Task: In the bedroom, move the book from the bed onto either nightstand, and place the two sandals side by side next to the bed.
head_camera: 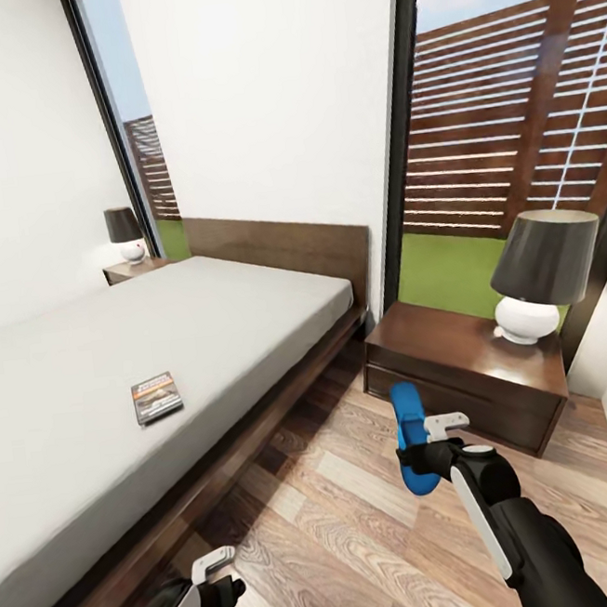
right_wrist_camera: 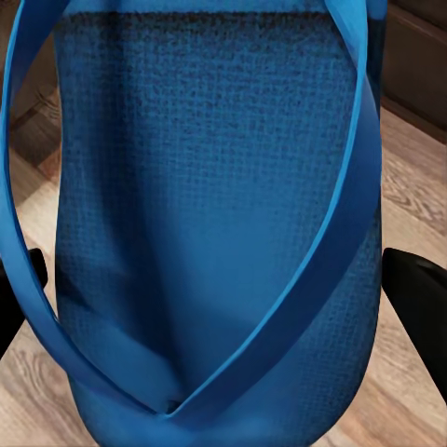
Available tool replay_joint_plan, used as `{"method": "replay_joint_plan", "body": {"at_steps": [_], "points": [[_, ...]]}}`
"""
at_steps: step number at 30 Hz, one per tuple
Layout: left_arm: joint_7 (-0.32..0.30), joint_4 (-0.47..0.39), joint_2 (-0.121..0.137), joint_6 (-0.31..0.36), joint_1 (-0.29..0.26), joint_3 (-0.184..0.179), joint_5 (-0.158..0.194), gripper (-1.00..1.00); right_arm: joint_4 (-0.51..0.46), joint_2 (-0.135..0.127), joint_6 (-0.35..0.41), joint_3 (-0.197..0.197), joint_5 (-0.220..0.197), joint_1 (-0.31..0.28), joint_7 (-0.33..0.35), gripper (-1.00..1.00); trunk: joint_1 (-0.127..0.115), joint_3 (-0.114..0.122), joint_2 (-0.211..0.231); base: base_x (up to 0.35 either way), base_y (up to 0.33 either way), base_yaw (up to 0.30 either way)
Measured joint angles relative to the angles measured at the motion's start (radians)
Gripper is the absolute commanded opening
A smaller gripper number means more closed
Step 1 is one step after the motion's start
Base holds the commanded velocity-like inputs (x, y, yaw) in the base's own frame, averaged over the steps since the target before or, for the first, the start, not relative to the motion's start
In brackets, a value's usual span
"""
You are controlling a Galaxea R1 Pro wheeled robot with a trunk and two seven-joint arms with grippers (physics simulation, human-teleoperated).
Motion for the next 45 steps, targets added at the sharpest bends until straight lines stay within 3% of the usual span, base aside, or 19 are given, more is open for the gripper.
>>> {"method": "replay_joint_plan", "body": {"at_steps": [9, 29, 37, 45], "points": [[-0.001, 0.002, -0.013, 0.005, -0.01, 0.0, -0.001, 1.0, -0.009, 0.001, 0.04, 0.001, 0.001, 0.0, -0.002, -1.0, 0.035, -0.028, -0.063, 0.0, 0.0, 0.0], [-0.004, 0.003, -0.018, 0.002, -0.011, 0.002, 0.003, 1.0, -0.009, 0.001, 0.048, 0.001, 0.001, 0.0, -0.003, -1.0, 0.111, -0.091, -0.203, 0.0, 0.0, 0.0], [-0.005, 0.003, -0.018, 0.0, -0.011, 0.0, 0.044, 1.0, -0.008, 0.001, 0.048, 0.001, 0.001, 0.0, -0.003, -1.0, 0.142, -0.116, -0.259, 0.0, 0.0, 0.0], [-0.006, 0.003, -0.017, 0.003, -0.011, 0.0, 0.06, 1.0, -0.008, 0.001, 0.048, 0.001, 0.001, 0.0, -0.003, -1.0, 0.173, -0.141, -0.315, 0.0, 0.0, 0.0]]}}
